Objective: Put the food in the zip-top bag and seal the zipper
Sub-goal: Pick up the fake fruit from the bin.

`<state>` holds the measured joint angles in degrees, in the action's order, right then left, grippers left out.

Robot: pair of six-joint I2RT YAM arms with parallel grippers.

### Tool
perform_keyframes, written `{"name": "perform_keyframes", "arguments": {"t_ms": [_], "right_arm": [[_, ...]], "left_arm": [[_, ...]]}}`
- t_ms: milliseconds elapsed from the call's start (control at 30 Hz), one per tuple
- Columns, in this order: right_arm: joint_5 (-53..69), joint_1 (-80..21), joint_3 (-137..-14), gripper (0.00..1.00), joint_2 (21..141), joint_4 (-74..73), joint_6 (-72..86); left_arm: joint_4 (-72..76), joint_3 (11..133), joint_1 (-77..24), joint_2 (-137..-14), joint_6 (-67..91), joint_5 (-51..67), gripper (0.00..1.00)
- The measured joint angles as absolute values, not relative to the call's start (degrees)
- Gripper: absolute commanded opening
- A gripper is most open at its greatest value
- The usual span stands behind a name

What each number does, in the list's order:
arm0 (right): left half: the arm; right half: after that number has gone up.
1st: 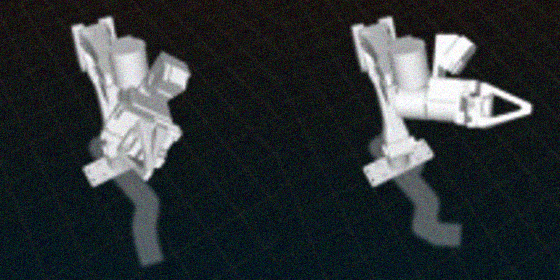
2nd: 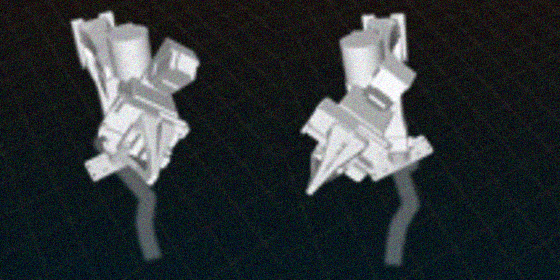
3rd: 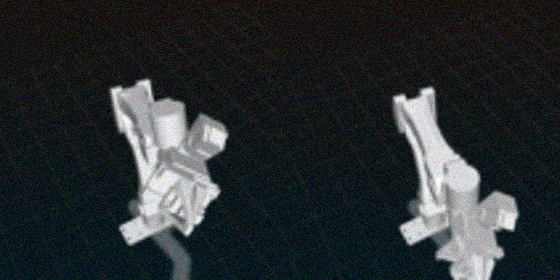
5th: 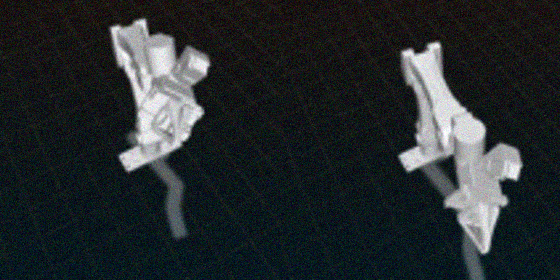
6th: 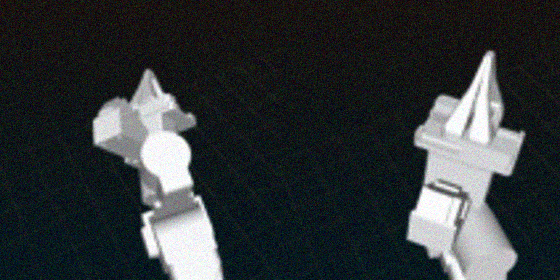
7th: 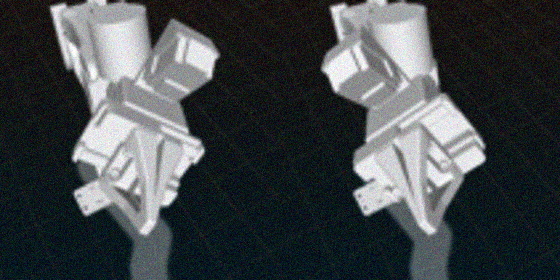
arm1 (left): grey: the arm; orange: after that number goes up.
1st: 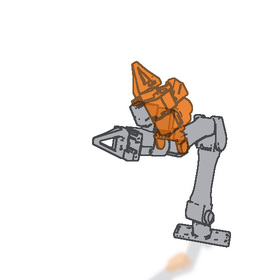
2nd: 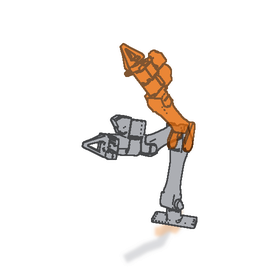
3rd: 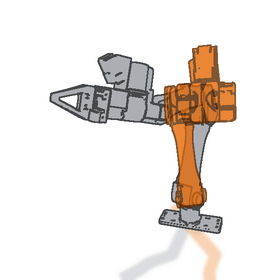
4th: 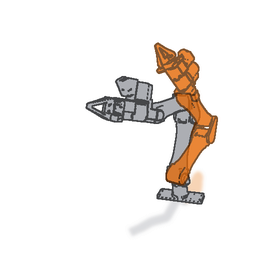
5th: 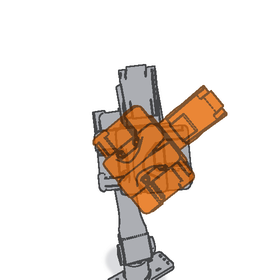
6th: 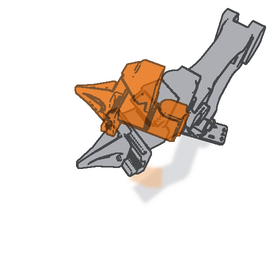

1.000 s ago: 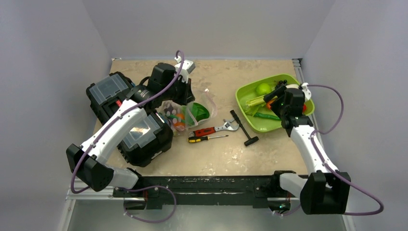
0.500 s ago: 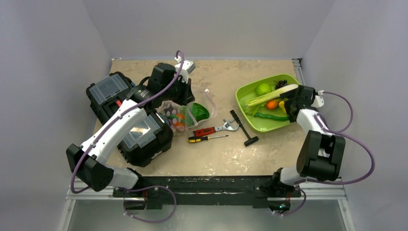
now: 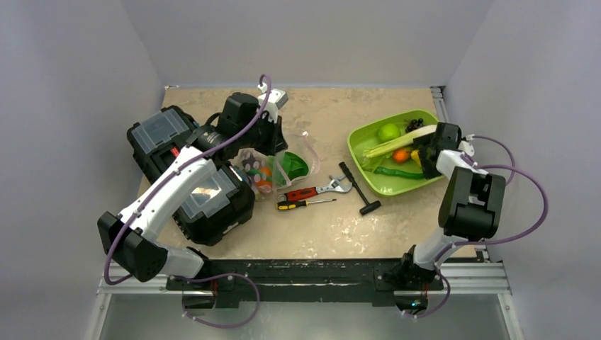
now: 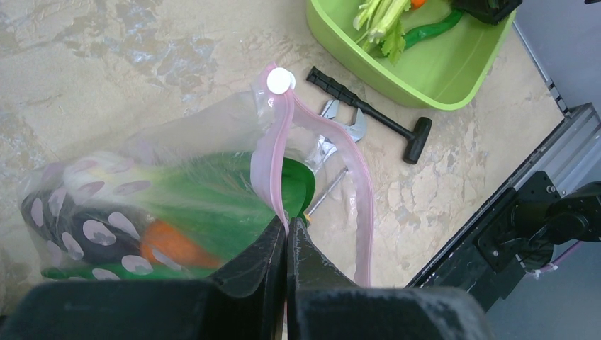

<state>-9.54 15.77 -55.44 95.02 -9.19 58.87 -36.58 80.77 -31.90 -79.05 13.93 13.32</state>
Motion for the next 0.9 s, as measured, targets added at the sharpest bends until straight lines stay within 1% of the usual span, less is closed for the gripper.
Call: {"name": "perform_keyframes", "arguments": {"t_ms": [267,400,500,800,900], "right_arm": [[-9.3,15.8,-55.3,0.65,98.5,-6.9,59.0],[-9.3,15.8,-54.1,0.49,97.9,-5.5,58.9],[-9.4,15.8,-52.9,0.35,96.8,-5.3,58.8],[-9.3,15.8,-51.5,0.11,91.1,-5.3,58.1],[-9.1,15.8,-50.7,0.05,88.3,-5.2,56.8]], "left_arm": [[-36.6,80.8,-31.9,-79.1,13.9,13.3,0.0],[-36.7,80.8,-31.9,-79.1,13.9,13.3,0.0],[-37.0,80.8,-31.9,-79.1,13.9,13.3,0.0],[-37.0,80.8,-31.9,-79.1,13.9,13.3,0.0],[-37.0,80.8,-31.9,-79.1,13.9,13.3,0.0]]}}
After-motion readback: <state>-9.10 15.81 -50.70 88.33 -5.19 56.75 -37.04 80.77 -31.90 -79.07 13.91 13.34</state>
